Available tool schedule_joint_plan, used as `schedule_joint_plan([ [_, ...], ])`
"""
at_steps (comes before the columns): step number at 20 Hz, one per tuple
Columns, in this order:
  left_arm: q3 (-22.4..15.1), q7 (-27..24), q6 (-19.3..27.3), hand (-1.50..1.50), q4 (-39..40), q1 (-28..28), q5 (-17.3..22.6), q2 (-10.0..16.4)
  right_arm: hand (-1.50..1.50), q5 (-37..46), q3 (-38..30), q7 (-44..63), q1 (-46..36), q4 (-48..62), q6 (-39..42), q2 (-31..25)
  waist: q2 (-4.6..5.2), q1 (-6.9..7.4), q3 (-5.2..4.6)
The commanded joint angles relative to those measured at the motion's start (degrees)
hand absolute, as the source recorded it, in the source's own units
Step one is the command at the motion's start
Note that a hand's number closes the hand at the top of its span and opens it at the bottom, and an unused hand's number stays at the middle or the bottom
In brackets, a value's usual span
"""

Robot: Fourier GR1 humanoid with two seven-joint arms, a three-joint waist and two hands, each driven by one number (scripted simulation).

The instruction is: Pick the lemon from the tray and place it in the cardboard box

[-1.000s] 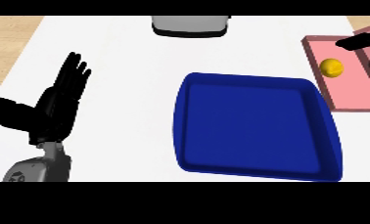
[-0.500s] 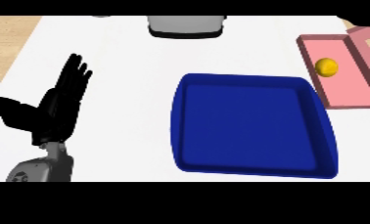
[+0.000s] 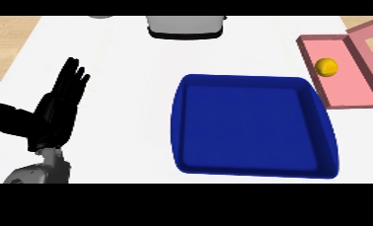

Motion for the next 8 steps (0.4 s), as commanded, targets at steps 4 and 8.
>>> schedule_joint_plan([
  [4,0.7,-2.0,-1.1,0.00,0.6,1.6,0.7,0.1,-1.50,-7.6,-2.5,-6.9,8.5,-2.5,3.9,-2.1,-0.06,-0.09,-0.04],
  [8,-0.6,2.6,0.1,0.00,-2.7,1.3,0.0,-0.1,-1.50,-11.0,-2.4,-7.1,13.2,-4.9,6.2,-2.0,-0.16,-0.18,-0.04],
])
